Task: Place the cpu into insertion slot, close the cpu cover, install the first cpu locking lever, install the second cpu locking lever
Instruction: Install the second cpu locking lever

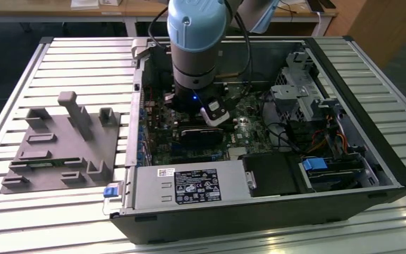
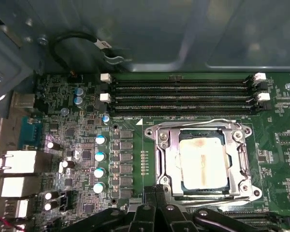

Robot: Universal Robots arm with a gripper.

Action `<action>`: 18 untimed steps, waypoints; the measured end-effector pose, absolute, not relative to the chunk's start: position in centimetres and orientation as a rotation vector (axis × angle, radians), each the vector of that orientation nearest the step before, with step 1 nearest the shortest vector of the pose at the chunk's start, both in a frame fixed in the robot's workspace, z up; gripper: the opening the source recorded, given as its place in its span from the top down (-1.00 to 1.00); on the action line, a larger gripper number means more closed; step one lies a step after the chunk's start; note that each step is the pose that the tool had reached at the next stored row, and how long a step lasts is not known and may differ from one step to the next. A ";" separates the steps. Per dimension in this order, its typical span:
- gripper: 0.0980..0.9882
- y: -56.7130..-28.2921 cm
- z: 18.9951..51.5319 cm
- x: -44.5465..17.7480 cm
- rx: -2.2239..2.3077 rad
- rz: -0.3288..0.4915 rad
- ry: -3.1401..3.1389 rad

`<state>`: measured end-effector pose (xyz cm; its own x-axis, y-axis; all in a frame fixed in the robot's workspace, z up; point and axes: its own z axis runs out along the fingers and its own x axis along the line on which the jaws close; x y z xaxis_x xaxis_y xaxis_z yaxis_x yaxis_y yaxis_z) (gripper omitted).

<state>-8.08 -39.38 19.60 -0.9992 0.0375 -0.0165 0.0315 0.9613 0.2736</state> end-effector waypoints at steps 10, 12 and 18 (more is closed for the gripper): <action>0.98 -39.4 20.7 -8.1 0.054 0.430 3.090; 0.98 -39.4 20.9 -8.1 0.054 0.430 3.090; 0.98 -39.4 21.2 -8.1 0.054 0.431 3.090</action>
